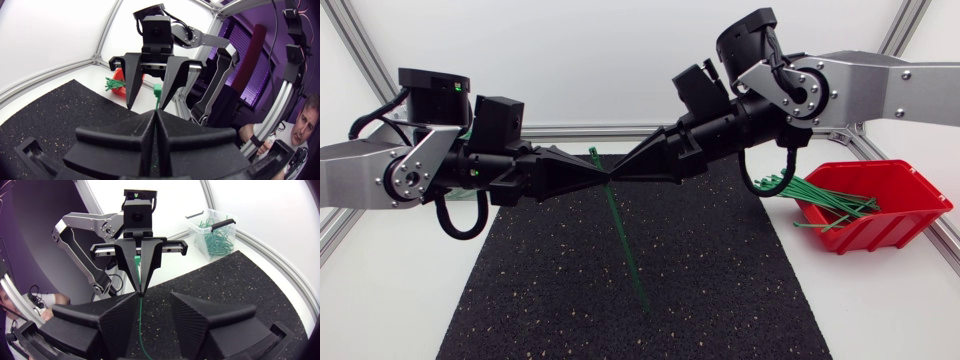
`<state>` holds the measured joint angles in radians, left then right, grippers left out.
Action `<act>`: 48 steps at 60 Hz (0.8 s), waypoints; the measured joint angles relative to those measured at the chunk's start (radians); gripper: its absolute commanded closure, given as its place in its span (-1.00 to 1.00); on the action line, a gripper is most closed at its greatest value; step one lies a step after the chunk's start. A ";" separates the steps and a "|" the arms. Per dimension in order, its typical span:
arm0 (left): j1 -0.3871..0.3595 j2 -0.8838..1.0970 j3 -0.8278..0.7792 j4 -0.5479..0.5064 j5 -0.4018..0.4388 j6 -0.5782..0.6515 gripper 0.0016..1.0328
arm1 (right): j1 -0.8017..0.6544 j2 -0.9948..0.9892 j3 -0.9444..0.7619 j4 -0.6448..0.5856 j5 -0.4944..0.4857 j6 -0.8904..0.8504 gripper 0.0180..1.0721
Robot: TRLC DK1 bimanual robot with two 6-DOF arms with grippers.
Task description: Take a green cable tie from the red box, thread the tail through the head to close it, then place it in the transparent bin on the left.
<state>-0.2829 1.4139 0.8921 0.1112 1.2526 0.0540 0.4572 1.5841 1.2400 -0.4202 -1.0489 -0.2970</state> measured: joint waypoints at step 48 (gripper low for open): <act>-0.001 -0.025 0.033 -0.040 0.000 0.000 0.94 | 0.050 -0.051 -0.079 0.005 -0.040 0.006 0.34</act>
<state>-0.2836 1.3888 0.9249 0.0715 1.2530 0.0536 0.5076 1.5330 1.1610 -0.4152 -1.0893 -0.2913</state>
